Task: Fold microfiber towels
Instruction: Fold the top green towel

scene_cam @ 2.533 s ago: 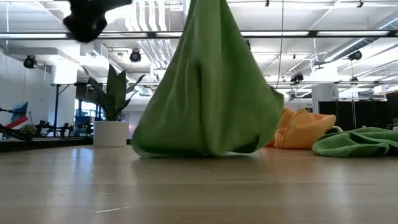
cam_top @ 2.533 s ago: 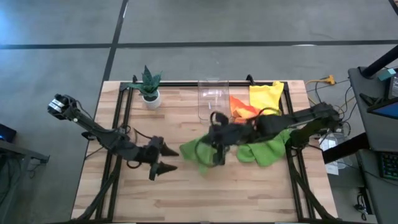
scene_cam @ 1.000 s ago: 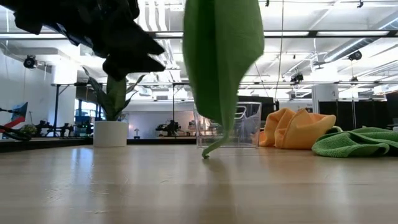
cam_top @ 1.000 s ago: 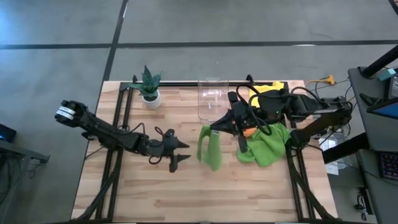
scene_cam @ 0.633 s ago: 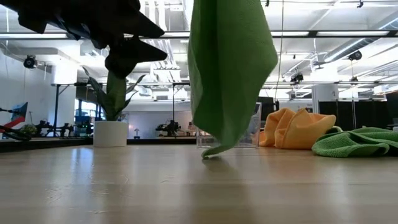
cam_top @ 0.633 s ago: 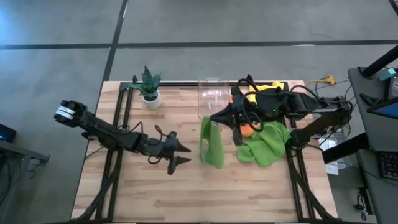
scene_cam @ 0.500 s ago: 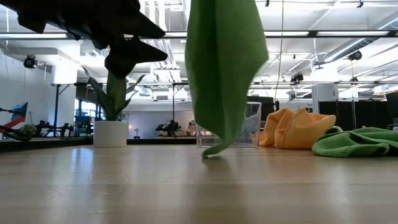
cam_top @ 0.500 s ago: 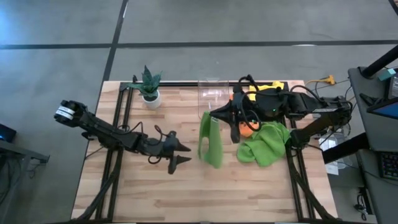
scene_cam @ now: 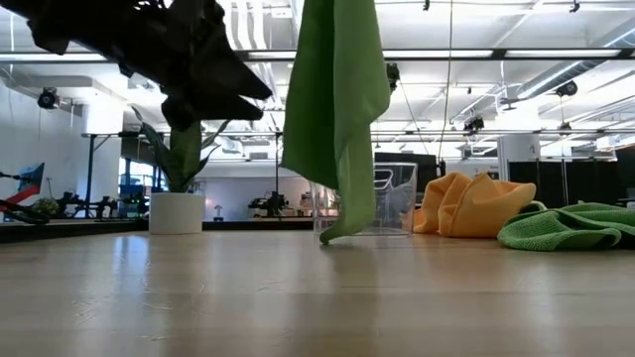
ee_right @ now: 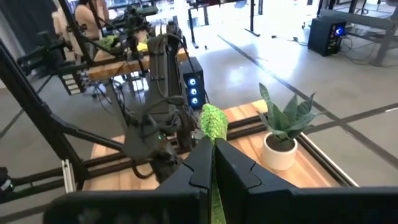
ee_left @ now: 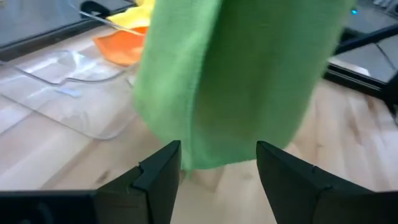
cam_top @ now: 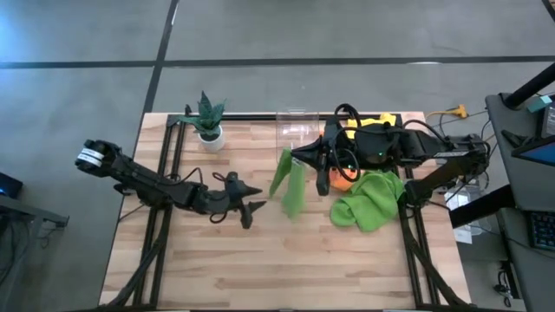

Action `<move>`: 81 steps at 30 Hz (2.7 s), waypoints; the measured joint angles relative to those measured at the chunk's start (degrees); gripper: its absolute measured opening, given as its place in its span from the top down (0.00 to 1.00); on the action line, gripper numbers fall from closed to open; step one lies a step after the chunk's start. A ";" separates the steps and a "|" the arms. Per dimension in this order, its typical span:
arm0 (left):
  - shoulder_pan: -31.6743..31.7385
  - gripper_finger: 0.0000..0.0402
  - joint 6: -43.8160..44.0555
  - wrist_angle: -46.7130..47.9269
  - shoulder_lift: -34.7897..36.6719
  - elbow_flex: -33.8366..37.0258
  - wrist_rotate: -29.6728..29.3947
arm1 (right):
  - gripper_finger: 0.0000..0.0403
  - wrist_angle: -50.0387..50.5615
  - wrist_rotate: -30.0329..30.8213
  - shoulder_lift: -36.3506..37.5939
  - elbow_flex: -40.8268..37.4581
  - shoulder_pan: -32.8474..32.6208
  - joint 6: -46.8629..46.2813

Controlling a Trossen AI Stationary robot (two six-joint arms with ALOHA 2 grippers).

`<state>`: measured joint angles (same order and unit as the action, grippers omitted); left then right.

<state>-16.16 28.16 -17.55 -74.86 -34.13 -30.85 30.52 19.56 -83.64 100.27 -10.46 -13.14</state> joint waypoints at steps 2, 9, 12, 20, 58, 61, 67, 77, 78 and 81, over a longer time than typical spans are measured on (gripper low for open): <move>1.17 0.52 0.00 -0.10 -0.56 0.00 -0.03 | 0.98 -0.05 0.01 -0.02 0.00 0.00 -0.34; 2.92 0.52 0.02 -4.69 -4.65 -0.36 2.47 | 0.98 -0.94 0.03 -0.04 0.00 0.00 -0.82; 2.92 0.52 0.01 -7.23 -6.34 -0.98 7.24 | 0.98 -0.98 0.04 -0.04 0.00 0.00 -0.77; 2.86 0.52 0.11 -7.53 -7.17 -2.70 12.63 | 0.98 -0.54 1.52 -0.04 0.00 0.00 -0.74; 5.77 0.73 11.59 17.04 -14.53 -13.18 -0.48 | 0.98 -0.76 4.33 -0.04 0.00 0.11 -0.74; 5.77 0.93 7.94 17.94 -12.66 -13.18 2.35 | 0.98 0.09 3.83 0.18 0.00 0.11 -0.09; 5.61 0.99 5.53 25.30 -4.07 -13.17 3.17 | 0.98 8.62 2.72 1.88 0.02 -0.04 0.06; 5.61 1.00 -0.03 41.17 15.55 -13.16 10.01 | 0.98 13.74 2.38 5.96 0.04 -0.96 0.52; 5.61 1.00 -0.02 41.74 17.21 -13.16 10.85 | 0.98 13.82 2.38 6.54 0.04 -1.28 0.54; 5.61 1.00 0.04 42.86 21.82 -13.16 12.55 | 0.98 13.79 2.84 8.02 0.04 -2.66 0.60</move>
<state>-10.55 28.21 25.31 -53.04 -47.29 -18.30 44.31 22.40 -75.62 100.31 -13.12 -12.53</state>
